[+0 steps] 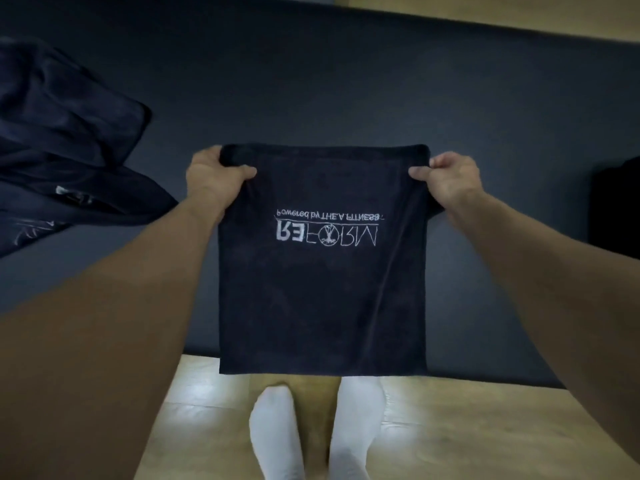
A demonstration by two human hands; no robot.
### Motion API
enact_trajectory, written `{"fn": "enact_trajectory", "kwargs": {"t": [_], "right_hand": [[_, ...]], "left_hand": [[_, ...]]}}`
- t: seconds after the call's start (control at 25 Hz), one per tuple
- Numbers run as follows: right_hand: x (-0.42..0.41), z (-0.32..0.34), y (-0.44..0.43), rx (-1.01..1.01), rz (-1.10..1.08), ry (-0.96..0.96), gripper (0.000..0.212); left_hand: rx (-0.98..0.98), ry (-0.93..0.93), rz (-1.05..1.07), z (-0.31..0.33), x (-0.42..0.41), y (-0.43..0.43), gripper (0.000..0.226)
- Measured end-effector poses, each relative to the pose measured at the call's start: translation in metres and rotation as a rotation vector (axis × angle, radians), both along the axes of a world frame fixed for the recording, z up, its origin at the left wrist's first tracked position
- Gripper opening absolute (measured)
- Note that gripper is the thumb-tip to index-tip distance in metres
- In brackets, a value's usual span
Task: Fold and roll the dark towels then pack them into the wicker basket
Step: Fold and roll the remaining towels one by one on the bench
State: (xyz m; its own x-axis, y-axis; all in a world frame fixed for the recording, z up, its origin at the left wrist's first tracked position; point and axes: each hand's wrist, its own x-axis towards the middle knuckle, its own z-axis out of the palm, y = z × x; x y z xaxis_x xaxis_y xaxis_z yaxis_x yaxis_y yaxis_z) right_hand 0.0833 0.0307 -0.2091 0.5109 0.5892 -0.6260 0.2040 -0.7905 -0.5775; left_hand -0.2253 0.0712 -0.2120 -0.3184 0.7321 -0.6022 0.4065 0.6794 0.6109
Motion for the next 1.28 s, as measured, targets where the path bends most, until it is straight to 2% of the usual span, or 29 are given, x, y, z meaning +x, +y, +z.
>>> {"fn": "enact_trajectory", "kwargs": {"t": [0.12,0.2,0.28,0.32,0.4,0.52,0.64,0.76,0.84,0.96,1.2,1.28], "right_hand": [[-0.003,0.018,-0.001,0.098,-0.122,0.103,0.021],[-0.003,0.041,-0.003,0.151,-0.180,0.194,0.024],[-0.001,0.077,-0.001,0.221,-0.185,0.250,0.010],[0.001,0.102,0.000,0.261,-0.185,0.258,0.011],[0.008,0.151,0.002,0.364,-0.160,0.218,0.013],[0.014,0.219,0.006,0.557,-0.032,0.065,0.012],[0.014,0.274,0.005,0.751,-0.023,-0.027,0.016],[0.016,0.304,-0.010,0.844,-0.059,-0.068,0.020],[0.019,0.298,-0.030,0.818,-0.055,-0.075,0.021],[0.022,0.245,-0.070,0.678,-0.014,-0.077,0.017],[0.012,0.080,-0.156,0.286,0.262,-0.212,0.018],[0.010,0.051,-0.169,0.248,0.201,-0.183,0.016]], "left_hand": [[0.055,-0.199,0.190,0.023,0.005,-0.001,0.040],[0.045,-0.280,0.180,0.047,-0.001,0.005,0.046],[0.064,-0.314,0.128,0.084,-0.009,0.014,0.036],[0.092,-0.324,0.111,0.106,-0.012,0.019,0.030],[0.194,-0.302,0.085,0.152,-0.019,0.028,0.021],[0.450,-0.163,-0.028,0.212,-0.021,0.040,0.015],[0.749,-0.109,-0.053,0.265,-0.015,0.048,0.016],[0.903,-0.050,-0.080,0.292,-0.012,0.028,0.021],[0.912,0.082,-0.179,0.280,-0.018,0.000,0.023],[0.782,0.178,-0.296,0.226,-0.033,-0.041,0.023],[0.314,0.233,-0.482,0.074,-0.047,-0.118,0.010],[0.260,0.178,-0.420,0.044,-0.048,-0.124,0.007]]}}
